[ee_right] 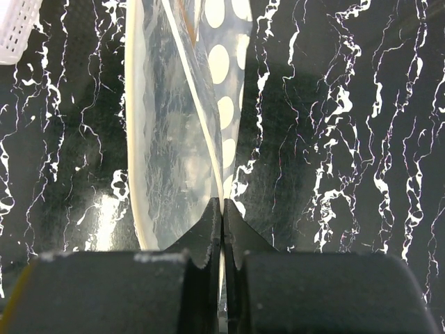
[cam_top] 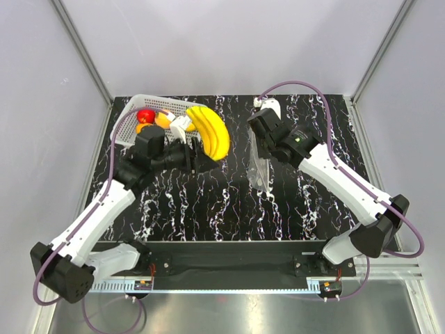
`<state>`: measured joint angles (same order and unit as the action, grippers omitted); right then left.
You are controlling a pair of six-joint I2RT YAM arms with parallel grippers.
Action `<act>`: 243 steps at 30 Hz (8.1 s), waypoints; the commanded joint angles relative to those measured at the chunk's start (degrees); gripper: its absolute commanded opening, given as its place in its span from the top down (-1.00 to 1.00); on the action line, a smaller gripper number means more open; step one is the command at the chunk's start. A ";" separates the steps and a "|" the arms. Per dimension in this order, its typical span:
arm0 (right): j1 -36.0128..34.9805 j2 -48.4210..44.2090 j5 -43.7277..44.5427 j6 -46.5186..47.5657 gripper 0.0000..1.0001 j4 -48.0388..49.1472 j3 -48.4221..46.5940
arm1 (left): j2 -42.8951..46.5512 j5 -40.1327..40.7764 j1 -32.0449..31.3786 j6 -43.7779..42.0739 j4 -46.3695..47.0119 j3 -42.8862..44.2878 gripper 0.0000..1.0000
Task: Place the food in the zip-top bag and seal the zipper
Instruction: Place the fake fruit in the bin, then pick up the fake fruit from the bin, then place the fake fruit in the zipper food storage bag.
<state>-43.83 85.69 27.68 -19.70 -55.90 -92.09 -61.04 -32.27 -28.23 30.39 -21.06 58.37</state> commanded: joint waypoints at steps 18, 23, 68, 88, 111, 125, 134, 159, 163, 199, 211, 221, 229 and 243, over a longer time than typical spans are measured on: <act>-0.29 -3.34 -0.96 -0.16 1.00 0.44 1.30 | -39.32 8.10 24.62 -3.50 -7.50 24.24 0.19; -0.29 -3.34 -0.79 0.28 1.00 -0.79 0.69 | -43.73 14.32 27.60 -3.24 -10.75 27.50 0.17; -0.29 -5.80 -1.31 1.77 1.00 -1.23 1.13 | -69.47 35.78 18.48 -10.52 -31.31 64.14 -0.98; -0.29 -6.15 -1.32 1.33 1.00 -1.67 1.65 | -59.22 28.15 19.96 -8.77 -21.15 53.45 -0.04; -0.37 3.95 2.46 -1.74 1.00 -11.85 -8.78 | -3.22 10.38 3.27 12.50 23.61 -3.34 -0.04; 2.51 12.58 32.69 -6.06 1.00 -37.18 -20.59 | 0.92 11.97 0.72 10.48 15.44 -0.97 -0.05; 3.58 16.07 30.43 -2.01 1.00 -37.00 -16.78 | -0.14 12.93 -2.27 10.13 15.87 -3.61 -0.04; -4.07 21.36 -6.31 1.86 1.00 -0.81 -5.12 | 2.15 17.68 -4.38 10.13 17.19 -15.48 -0.02; -4.07 21.27 -6.95 1.16 1.00 1.50 -2.57 | 0.92 20.05 -4.90 8.81 15.26 -14.34 -0.03; -4.24 20.13 -8.08 1.07 1.00 1.41 -4.23 | -12.70 24.89 -13.78 32.62 63.06 -28.39 0.07; -4.16 20.75 -6.85 1.07 1.00 0.62 -4.50 | -0.77 32.00 -17.56 28.50 62.37 -37.01 0.08; -4.15 20.57 -7.90 1.51 1.00 0.00 -5.20 | -3.21 34.11 -24.67 27.09 68.60 -36.48 0.09; -4.15 19.34 -11.68 2.04 1.00 -1.14 -5.47 | -13.22 35.35 -26.79 24.63 80.38 -35.43 0.09; -4.15 16.97 -12.92 2.04 1.00 -2.11 -4.85 | -23.60 36.93 -26.79 24.62 83.38 -32.18 0.09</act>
<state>-47.59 105.54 15.40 -17.76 -56.62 -95.44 -83.61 1.06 -55.37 55.00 57.28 25.17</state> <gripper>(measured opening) 0.012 0.674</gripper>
